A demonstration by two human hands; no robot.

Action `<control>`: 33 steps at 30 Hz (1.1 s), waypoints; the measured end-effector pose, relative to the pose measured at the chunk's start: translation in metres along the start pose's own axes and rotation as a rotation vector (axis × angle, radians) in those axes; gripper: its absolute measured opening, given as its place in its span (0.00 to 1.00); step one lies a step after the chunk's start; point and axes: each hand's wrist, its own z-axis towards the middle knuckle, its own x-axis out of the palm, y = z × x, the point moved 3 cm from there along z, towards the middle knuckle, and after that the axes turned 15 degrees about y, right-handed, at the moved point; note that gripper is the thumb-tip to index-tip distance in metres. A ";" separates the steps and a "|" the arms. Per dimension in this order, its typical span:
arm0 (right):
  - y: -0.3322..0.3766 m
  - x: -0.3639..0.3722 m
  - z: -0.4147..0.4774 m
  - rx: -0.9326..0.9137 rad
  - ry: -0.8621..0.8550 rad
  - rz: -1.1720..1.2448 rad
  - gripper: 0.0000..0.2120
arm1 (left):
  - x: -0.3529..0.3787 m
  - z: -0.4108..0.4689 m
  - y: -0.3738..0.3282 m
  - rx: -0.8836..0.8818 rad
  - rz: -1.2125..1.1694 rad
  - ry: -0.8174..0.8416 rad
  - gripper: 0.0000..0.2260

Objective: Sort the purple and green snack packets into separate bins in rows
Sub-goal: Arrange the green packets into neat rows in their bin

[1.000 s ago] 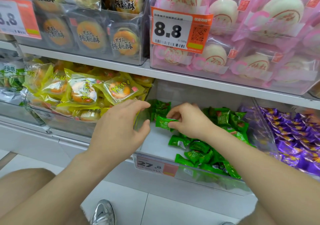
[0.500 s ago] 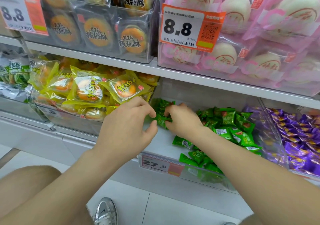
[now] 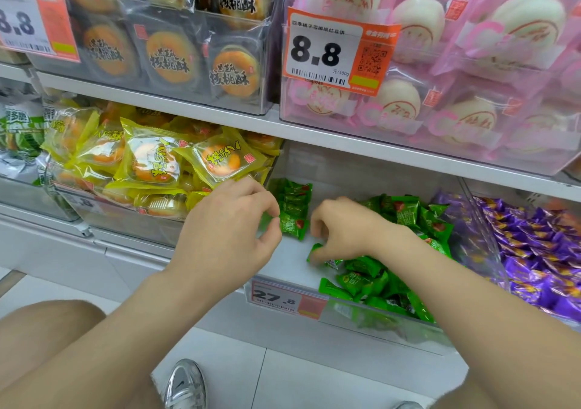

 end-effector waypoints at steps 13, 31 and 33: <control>0.009 -0.004 -0.040 -0.367 0.082 0.871 0.10 | 0.006 0.001 -0.014 0.040 0.079 0.034 0.11; -0.015 0.015 0.002 -0.014 -0.287 0.670 0.12 | -0.001 0.003 0.002 -0.113 0.038 0.012 0.07; -0.009 0.017 0.010 0.021 -0.295 0.653 0.13 | 0.002 0.002 0.002 -0.120 0.047 0.041 0.07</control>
